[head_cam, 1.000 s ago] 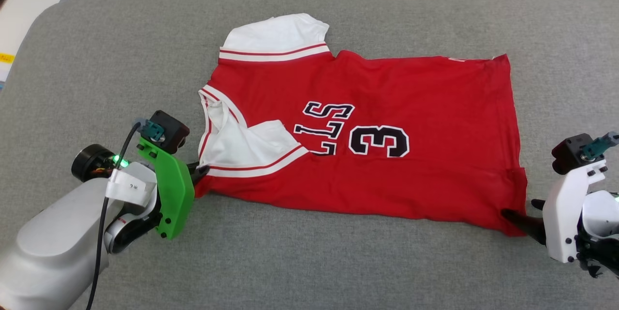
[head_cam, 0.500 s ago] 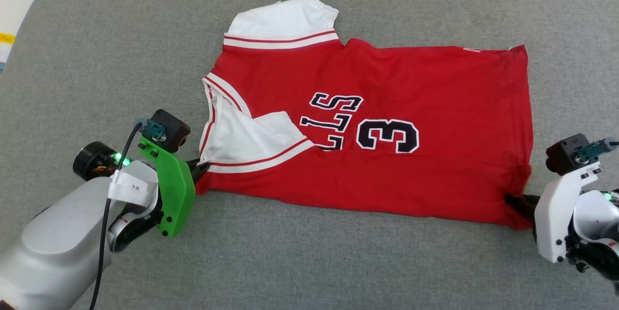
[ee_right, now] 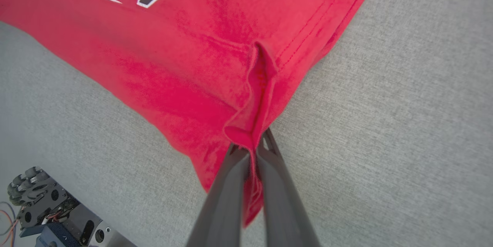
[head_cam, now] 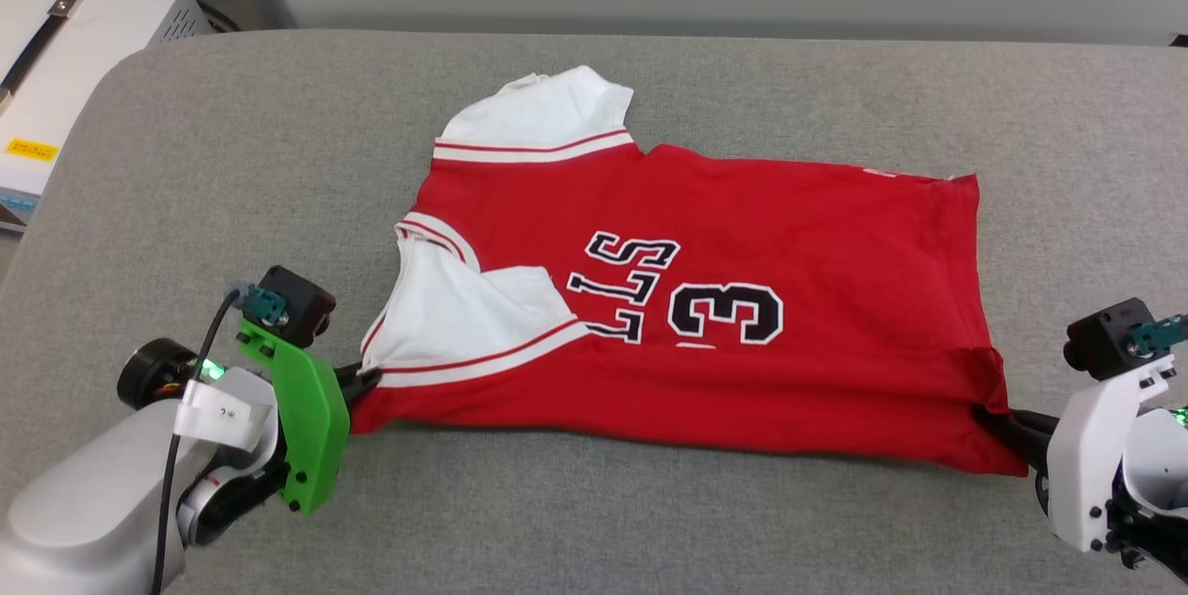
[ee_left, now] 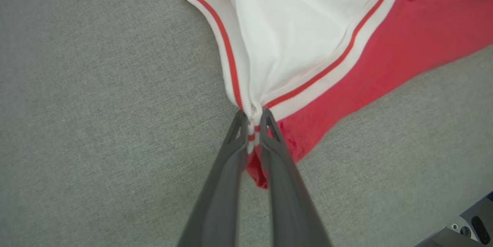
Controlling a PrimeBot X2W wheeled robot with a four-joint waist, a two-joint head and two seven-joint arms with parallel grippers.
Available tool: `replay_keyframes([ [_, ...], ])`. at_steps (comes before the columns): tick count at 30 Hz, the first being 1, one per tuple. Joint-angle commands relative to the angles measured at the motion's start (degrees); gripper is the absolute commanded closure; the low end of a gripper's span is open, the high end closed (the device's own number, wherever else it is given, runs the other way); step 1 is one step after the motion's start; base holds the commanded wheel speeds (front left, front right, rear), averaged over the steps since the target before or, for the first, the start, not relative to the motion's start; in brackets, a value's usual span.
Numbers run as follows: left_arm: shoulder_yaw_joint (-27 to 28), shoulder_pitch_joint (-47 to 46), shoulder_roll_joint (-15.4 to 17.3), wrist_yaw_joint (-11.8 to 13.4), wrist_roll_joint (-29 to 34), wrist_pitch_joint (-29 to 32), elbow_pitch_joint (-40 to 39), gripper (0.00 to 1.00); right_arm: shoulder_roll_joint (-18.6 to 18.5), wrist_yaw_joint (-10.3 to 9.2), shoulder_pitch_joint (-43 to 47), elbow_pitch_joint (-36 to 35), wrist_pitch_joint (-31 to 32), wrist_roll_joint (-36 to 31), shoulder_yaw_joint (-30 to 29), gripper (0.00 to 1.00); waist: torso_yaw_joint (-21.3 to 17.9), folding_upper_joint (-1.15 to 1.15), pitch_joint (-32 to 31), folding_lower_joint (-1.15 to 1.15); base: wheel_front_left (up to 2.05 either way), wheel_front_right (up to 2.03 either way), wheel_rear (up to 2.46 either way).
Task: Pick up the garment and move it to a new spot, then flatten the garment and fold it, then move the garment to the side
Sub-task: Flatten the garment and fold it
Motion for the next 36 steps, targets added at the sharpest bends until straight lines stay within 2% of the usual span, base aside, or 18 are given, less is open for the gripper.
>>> replay_keyframes([
  [1,0.0,1.5,1.1,0.8,-0.9,0.5,-1.0,1.0,-0.6,0.01,1.6,-0.9,0.2,0.7,-1.0,1.0,-0.5,0.0,-1.3,0.0,0.0,0.0,0.0],
  [7,-0.4,5.7,3.5,3.8,-2.5,1.0,-5.9,1.0,-1.2,0.01,7.1,-4.0,1.3,1.0,-5.6,1.0,-0.7,0.0,-2.5,0.0,0.0,0.0,0.0],
  [13,-1.6,9.1,4.3,6.0,-3.0,1.4,-8.6,1.0,-0.2,0.01,11.4,-4.7,4.0,1.5,-9.7,1.0,-0.9,0.0,-2.8,0.0,0.0,0.0,0.0],
  [19,-2.2,10.6,3.0,6.7,-3.5,1.1,-7.3,1.0,2.6,0.01,12.7,-3.9,5.6,0.4,-11.2,1.0,-1.0,0.0,-1.8,0.0,0.0,0.0,0.0],
  [25,-2.8,10.7,0.4,6.0,-2.9,-0.6,-2.2,1.0,5.6,0.01,12.7,-0.5,3.5,-2.7,-10.0,1.0,-0.7,0.0,-1.3,0.0,0.0,0.0,0.0],
  [26,-2.5,10.9,-0.1,5.8,-3.1,-1.4,-1.5,0.36,6.0,0.01,12.7,0.1,2.4,-3.2,-9.8,1.0,-0.7,0.0,-1.5,0.0,0.0,0.0,0.0],
  [27,-2.3,10.9,-0.4,5.7,-3.2,-2.2,-1.1,0.0,6.5,0.01,12.9,0.6,1.4,-3.3,-9.9,0.82,-0.6,0.0,-1.7,0.0,0.0,0.0,0.0],
  [28,-1.9,11.0,-0.6,5.6,-3.2,-3.2,-0.8,0.0,6.7,0.01,12.9,0.8,0.0,-3.8,-9.7,0.0,-0.5,0.0,-2.1,0.0,0.0,0.0,0.0],
  [32,-0.5,11.1,0.3,5.0,-2.8,-7.3,-0.8,0.0,7.8,0.01,12.8,-0.2,-5.7,-5.1,-10.5,0.0,-0.4,0.0,-3.7,0.0,0.0,0.0,0.0],
  [36,1.9,10.7,2.5,5.5,-2.8,-10.9,-3.0,0.0,9.7,0.01,12.4,-3.1,-12.1,-8.5,-13.5,0.0,-0.6,0.0,-5.1,0.0,0.0,0.0,0.0],
])
